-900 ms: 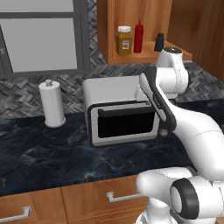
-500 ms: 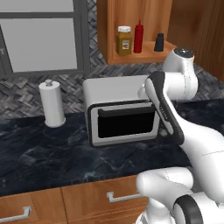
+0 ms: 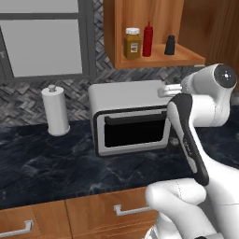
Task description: Collect the turmeric, ketchup, and shaker from the cabinet and place them next to the stove.
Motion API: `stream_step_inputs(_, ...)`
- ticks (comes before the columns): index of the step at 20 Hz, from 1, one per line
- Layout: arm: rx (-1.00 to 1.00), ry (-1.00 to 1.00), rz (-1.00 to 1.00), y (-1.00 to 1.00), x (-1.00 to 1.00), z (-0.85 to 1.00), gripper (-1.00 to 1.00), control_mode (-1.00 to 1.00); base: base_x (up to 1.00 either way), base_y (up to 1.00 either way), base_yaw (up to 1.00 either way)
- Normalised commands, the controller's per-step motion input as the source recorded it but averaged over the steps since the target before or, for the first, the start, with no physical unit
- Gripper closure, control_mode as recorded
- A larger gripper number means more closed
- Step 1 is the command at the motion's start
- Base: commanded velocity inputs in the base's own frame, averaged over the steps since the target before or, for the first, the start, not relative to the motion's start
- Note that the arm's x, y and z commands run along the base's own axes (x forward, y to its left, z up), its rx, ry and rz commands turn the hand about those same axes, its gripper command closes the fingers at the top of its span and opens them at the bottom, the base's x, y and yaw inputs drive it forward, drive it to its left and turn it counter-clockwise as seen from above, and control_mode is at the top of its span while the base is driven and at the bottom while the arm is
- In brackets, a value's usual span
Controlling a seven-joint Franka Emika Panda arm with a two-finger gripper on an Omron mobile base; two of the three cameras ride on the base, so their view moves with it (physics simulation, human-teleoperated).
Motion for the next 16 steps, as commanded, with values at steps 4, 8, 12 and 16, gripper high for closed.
stream_step_inputs(4, 0.00, -0.28, -0.08, -0.03, 0.03, 0.68, -1.00, -1.00, 0.00, 0.00, 0.00)
stream_step_inputs(8, 0.00, -0.16, -0.09, 0.00, 0.06, 0.63, -1.00, -1.00, 0.00, 0.00, 0.00)
stream_step_inputs(12, 0.00, -0.12, -0.11, 0.00, 0.08, 0.36, -1.00, -1.00, 0.00, 0.00, 0.00)
stream_step_inputs(16, 0.00, -0.06, -0.07, -0.01, 0.13, 0.24, -1.00, -1.00, 0.00, 0.00, 0.00)
